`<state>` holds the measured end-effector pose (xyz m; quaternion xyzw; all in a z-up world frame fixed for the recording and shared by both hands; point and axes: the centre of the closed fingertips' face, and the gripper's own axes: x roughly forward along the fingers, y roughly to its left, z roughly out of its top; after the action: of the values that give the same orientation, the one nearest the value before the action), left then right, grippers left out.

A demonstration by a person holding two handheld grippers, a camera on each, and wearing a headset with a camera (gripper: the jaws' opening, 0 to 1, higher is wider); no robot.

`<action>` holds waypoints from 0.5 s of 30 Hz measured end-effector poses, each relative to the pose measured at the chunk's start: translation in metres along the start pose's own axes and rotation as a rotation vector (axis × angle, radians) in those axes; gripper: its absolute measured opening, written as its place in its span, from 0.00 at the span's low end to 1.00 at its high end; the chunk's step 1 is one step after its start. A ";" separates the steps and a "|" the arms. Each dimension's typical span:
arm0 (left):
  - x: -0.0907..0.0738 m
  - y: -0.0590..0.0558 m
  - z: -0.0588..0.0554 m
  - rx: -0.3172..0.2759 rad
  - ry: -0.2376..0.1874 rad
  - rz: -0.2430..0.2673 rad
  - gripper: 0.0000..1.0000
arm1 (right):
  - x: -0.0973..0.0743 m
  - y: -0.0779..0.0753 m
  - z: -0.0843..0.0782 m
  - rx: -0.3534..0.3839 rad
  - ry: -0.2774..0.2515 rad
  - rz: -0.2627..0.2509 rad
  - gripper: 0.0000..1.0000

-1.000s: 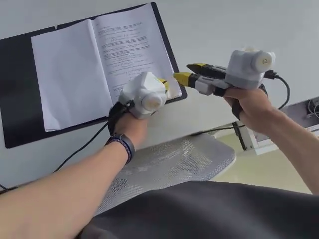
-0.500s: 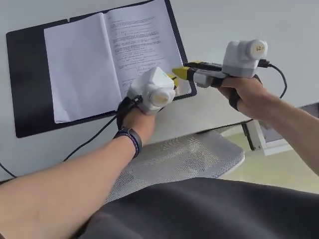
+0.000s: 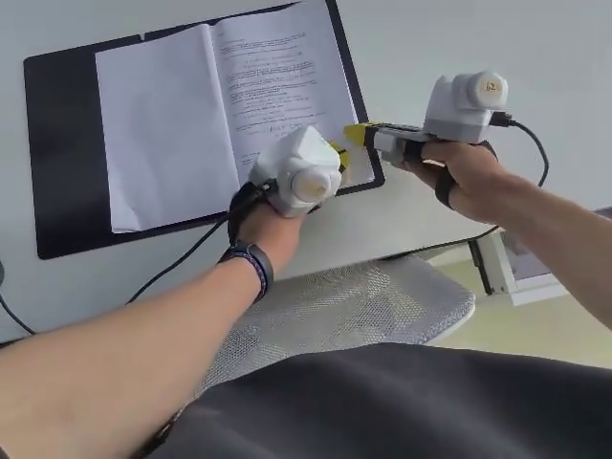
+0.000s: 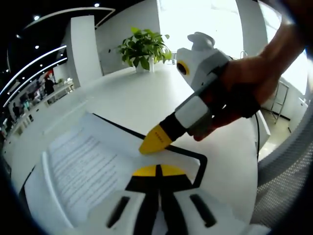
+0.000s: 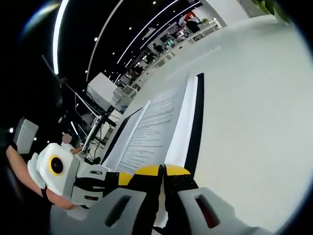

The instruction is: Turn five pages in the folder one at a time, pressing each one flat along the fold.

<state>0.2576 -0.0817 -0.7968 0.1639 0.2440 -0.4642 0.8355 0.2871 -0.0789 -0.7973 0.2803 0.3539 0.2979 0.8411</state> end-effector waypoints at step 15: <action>-0.023 -0.005 0.000 -0.020 -0.017 -0.065 0.12 | -0.005 0.007 0.004 0.044 -0.037 -0.023 0.00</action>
<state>0.2431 -0.0677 -0.7840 0.1434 0.2468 -0.4900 0.8236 0.2855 -0.0786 -0.7883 0.3003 0.3481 0.2751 0.8444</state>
